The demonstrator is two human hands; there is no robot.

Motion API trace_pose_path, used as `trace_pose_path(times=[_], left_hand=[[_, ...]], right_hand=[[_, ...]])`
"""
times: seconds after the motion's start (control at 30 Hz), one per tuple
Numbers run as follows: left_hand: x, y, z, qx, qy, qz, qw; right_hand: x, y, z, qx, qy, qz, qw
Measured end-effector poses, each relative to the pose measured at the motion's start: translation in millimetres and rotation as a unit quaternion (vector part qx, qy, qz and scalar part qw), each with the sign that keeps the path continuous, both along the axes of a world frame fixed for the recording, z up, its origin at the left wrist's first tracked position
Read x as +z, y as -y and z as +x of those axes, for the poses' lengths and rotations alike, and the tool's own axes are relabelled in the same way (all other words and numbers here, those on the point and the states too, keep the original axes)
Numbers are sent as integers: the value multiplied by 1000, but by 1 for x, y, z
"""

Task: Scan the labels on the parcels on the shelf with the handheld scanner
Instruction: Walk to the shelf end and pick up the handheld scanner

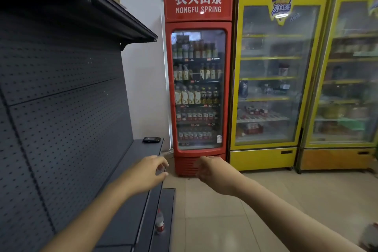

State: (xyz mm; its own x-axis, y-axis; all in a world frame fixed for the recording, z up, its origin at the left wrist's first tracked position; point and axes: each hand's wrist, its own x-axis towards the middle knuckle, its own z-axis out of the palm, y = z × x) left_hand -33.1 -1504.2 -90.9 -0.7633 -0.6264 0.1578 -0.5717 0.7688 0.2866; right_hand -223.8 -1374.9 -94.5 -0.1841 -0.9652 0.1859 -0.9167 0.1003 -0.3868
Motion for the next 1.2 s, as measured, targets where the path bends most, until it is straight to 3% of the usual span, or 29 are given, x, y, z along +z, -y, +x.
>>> trace_pose_path(times=[0.5,0.87,1.2], left_hand=[[-13,217,-118,-3,-4,11,1000],[-7,361,-248,18,-5,-1,1000],[-34,491,-296,51,12,33,998]], right_hand=[[-13,204,-114,-29,34,16,999],[-13,360,-247,7,9,32,999],[-34,500,-303,38,33,49,998]])
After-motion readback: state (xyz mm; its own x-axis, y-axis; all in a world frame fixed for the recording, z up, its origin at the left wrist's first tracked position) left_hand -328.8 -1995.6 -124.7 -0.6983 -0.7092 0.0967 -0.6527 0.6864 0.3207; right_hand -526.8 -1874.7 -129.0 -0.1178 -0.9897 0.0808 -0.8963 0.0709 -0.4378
